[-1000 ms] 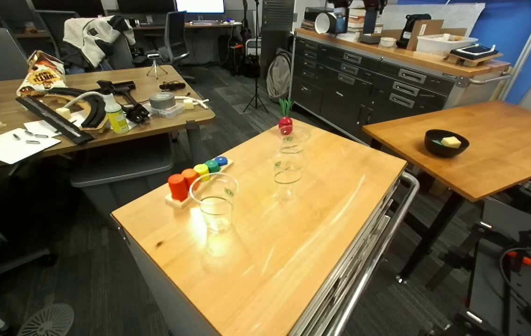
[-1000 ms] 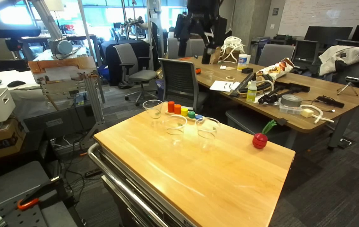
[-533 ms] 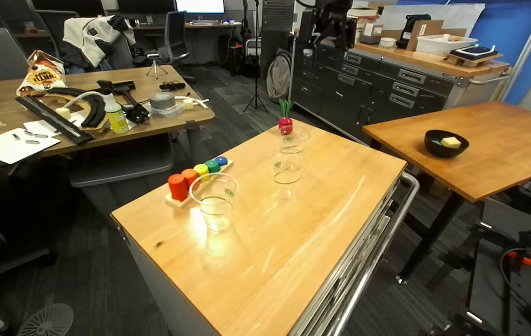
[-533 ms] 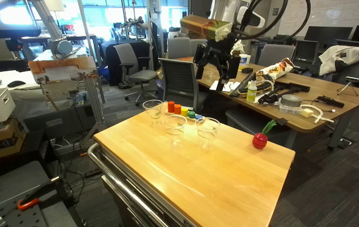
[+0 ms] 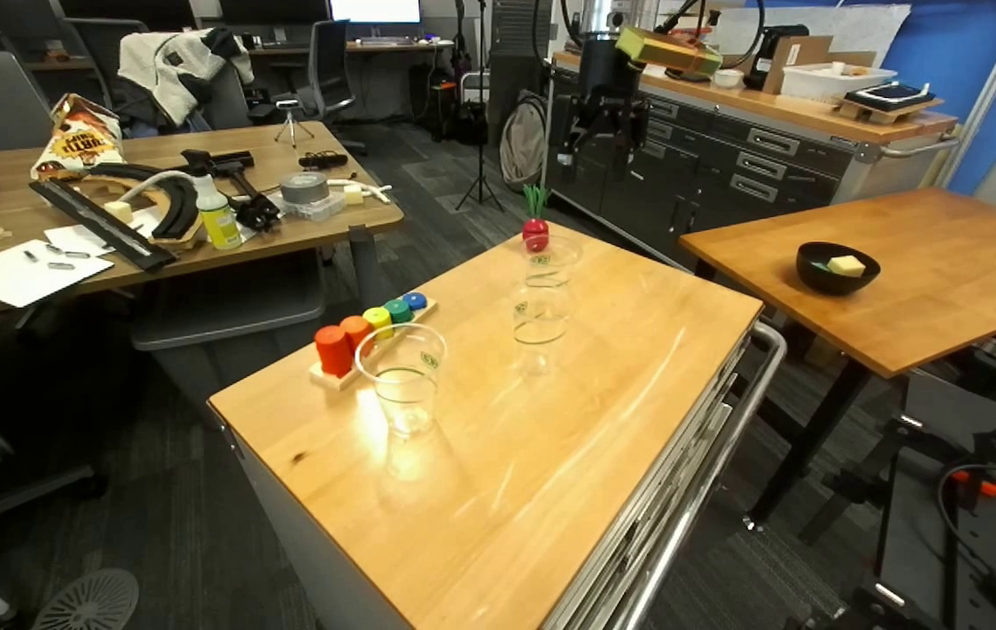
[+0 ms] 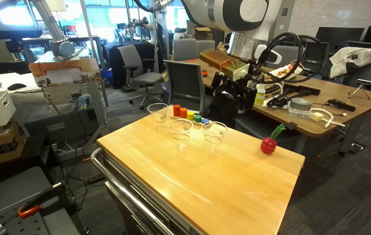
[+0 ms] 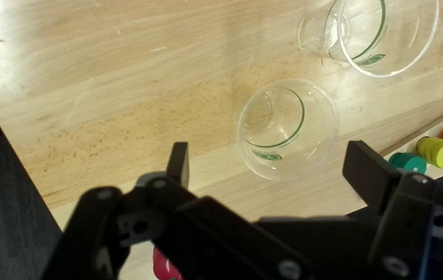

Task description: Stack the clear cups together

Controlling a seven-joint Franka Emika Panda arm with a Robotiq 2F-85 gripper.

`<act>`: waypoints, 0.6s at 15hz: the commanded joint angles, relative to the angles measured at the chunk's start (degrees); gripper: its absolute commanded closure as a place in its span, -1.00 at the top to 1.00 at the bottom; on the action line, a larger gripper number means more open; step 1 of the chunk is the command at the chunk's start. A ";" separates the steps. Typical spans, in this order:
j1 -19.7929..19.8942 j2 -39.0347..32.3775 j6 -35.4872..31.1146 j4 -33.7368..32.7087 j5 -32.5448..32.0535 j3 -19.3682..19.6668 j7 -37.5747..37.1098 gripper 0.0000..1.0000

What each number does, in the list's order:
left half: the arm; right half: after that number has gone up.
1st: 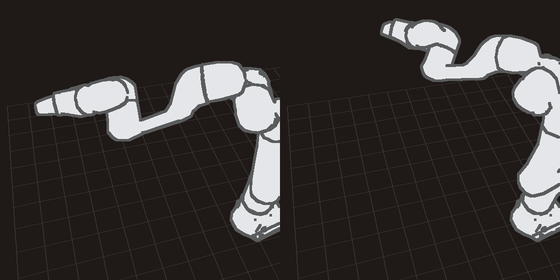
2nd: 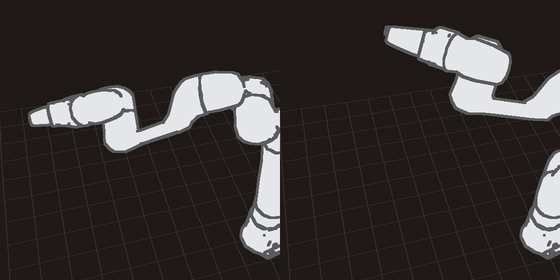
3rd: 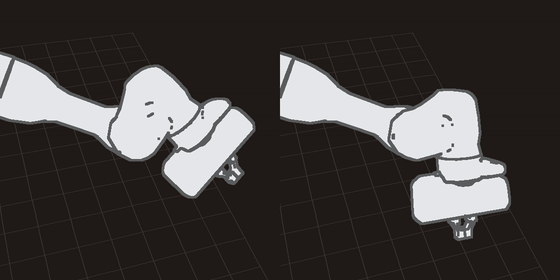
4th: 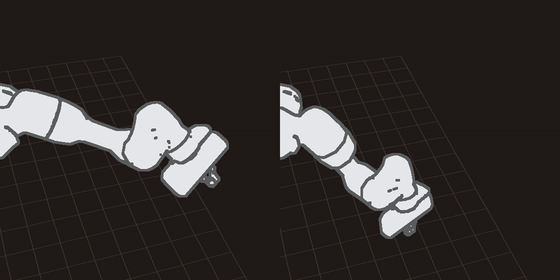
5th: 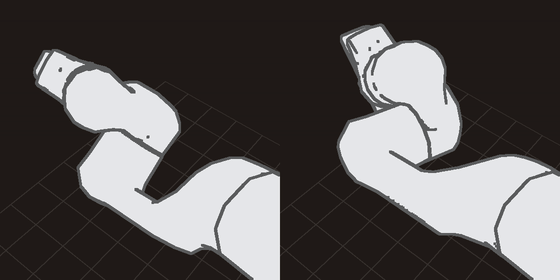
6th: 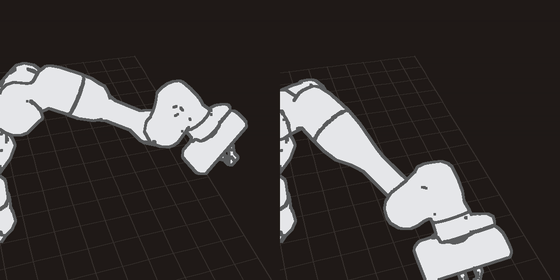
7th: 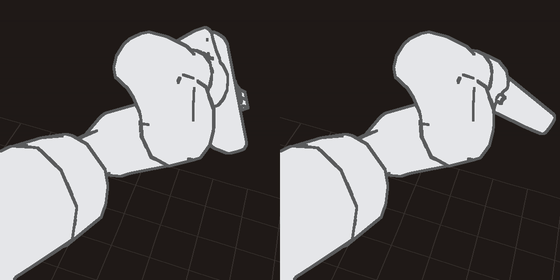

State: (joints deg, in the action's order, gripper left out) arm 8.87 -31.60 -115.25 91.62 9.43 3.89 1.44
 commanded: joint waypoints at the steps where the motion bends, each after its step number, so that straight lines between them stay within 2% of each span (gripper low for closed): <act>1: 1.21 -4.83 -0.41 -5.46 1.39 -0.99 1.36 1.00; 9: 2.45 -13.20 1.82 -12.18 1.18 -1.60 0.97 1.00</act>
State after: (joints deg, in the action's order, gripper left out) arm 10.27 -40.75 -115.50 84.40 9.62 3.12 1.61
